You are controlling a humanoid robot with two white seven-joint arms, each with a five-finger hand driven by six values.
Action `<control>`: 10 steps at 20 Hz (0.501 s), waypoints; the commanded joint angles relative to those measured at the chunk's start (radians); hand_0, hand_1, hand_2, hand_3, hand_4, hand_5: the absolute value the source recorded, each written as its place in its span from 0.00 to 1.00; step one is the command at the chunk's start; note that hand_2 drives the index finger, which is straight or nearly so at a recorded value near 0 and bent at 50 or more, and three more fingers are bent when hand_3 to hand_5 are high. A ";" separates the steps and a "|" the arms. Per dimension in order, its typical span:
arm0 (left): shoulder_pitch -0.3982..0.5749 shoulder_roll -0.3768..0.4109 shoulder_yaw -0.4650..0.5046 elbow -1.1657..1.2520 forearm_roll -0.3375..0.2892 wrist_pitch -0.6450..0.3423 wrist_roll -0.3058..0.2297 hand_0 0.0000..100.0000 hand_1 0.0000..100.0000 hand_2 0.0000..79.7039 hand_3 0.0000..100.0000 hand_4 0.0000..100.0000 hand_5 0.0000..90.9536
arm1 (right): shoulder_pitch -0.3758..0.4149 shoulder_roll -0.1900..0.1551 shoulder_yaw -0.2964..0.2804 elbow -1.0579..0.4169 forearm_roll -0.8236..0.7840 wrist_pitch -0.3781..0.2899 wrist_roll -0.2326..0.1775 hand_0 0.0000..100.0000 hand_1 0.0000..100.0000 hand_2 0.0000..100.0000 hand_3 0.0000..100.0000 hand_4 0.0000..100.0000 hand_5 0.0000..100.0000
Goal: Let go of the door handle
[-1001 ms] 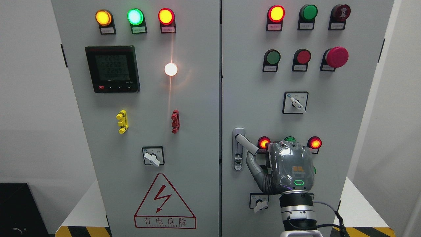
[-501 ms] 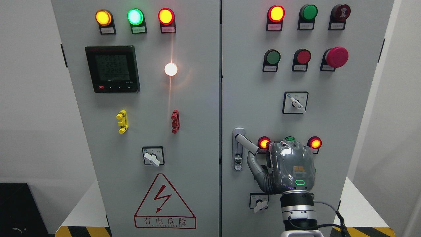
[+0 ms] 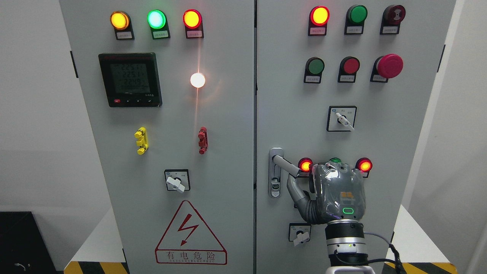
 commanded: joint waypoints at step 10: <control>0.018 0.000 0.000 0.000 0.000 0.000 -0.001 0.12 0.56 0.00 0.00 0.00 0.00 | -0.004 -0.001 -0.004 -0.001 0.000 0.000 0.001 0.53 0.20 0.93 1.00 0.93 0.92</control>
